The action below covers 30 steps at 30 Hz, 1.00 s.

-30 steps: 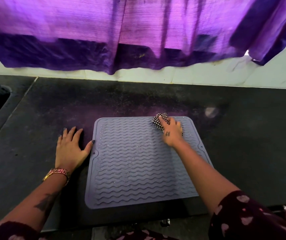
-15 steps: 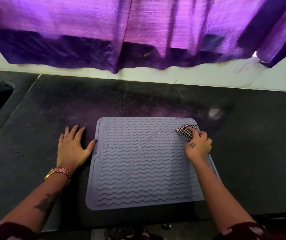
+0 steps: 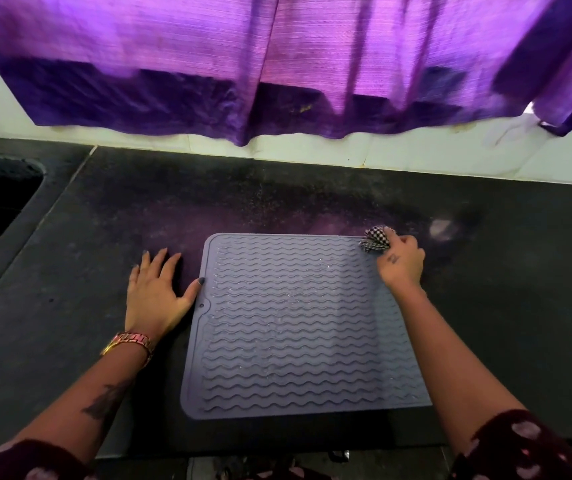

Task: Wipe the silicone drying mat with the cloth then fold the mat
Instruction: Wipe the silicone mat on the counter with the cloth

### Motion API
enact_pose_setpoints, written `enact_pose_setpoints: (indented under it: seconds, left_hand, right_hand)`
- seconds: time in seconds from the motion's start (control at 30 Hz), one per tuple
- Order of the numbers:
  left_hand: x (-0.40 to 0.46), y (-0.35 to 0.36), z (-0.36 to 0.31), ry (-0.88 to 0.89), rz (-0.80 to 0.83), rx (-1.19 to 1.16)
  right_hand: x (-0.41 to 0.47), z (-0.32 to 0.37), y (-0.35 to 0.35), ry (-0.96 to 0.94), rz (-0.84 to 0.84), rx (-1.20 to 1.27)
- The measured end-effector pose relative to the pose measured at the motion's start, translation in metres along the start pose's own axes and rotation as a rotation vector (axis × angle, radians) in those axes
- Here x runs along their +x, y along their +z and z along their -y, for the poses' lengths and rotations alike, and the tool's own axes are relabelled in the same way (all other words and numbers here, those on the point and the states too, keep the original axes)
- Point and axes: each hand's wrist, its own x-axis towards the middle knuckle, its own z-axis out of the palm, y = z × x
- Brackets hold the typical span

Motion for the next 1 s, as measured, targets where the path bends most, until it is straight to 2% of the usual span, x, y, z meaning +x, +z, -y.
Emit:
enact_pose_setpoints:
  seconds: [0.17, 0.23, 0.3, 0.37, 0.4, 0.53, 0.63, 0.73, 0.87, 1.0]
  left_hand:
    - [0.0, 0.002, 0.0, -0.009, -0.004, 0.004]
    - [0.0, 0.001, 0.0, -0.006, 0.003, 0.006]
    - [0.0, 0.001, 0.0, -0.004, 0.003, 0.009]
    - [0.0, 0.002, 0.0, -0.006, -0.002, 0.011]
    - [0.0, 0.002, 0.0, -0.006, -0.003, 0.013]
    - [0.001, 0.003, 0.002, -0.011, 0.001, 0.015]
    - [0.001, 0.003, 0.002, -0.006, 0.007, 0.021]
    - [0.001, 0.003, 0.002, -0.006, 0.0, 0.011]
    - [0.0, 0.003, 0.001, -0.007, -0.001, 0.013]
    - [0.0, 0.003, 0.0, -0.009, 0.003, 0.013]
  right_hand:
    - [-0.032, 0.022, 0.035, -0.132, 0.067, -0.297]
    - [-0.018, 0.025, 0.028, -0.087, 0.111, -0.227]
    - [-0.006, 0.028, 0.02, -0.044, 0.14, -0.037]
    - [-0.012, 0.036, 0.021, -0.067, 0.098, 0.097]
    - [-0.021, 0.04, 0.026, -0.112, 0.078, 0.081]
    - [-0.05, 0.045, 0.05, -0.293, 0.079, -0.272]
    - [-0.033, 0.05, 0.036, -0.221, 0.176, -0.161]
    - [-0.042, 0.063, 0.035, -0.131, 0.119, 0.048]
    - [-0.077, 0.072, 0.056, -0.307, 0.127, -0.177]
    - [-0.055, 0.079, 0.046, -0.255, 0.239, -0.147]
